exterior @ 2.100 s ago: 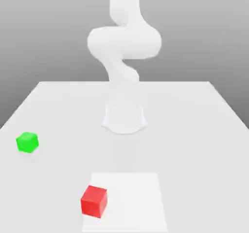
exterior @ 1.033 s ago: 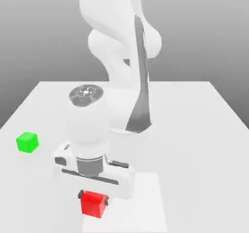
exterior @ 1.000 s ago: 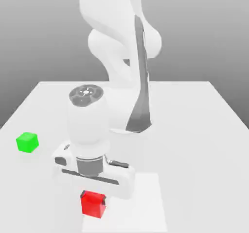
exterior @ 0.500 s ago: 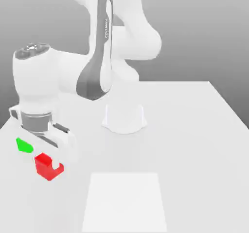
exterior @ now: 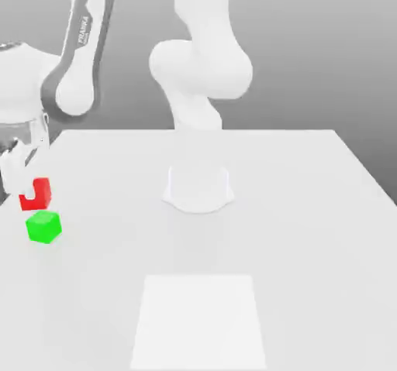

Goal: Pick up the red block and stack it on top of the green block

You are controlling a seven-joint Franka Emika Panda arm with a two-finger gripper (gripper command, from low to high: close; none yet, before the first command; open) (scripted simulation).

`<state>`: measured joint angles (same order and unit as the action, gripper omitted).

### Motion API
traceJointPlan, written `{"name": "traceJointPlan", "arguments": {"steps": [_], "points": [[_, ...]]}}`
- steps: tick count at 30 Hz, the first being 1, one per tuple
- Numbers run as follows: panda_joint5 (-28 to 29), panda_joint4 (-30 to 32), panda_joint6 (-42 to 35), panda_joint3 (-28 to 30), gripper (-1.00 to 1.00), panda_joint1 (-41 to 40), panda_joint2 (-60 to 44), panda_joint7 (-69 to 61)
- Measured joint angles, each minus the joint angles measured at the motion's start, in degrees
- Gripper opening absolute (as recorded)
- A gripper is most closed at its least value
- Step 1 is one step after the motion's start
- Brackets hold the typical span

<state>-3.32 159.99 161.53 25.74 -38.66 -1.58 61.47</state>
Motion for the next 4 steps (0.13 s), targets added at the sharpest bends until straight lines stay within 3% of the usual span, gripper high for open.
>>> {"name": "traceJointPlan", "arguments": {"steps": [2,3,4], "points": [[-5.02,-0.12,2.99,-2.26,-1.00,-1.26,-3.57,-3.56],[-6.35,-0.16,3.78,-2.95,1.00,-1.71,-4.51,-4.50],[-6.35,-0.16,3.78,-2.95,1.00,-1.68,-4.51,-4.50]]}}
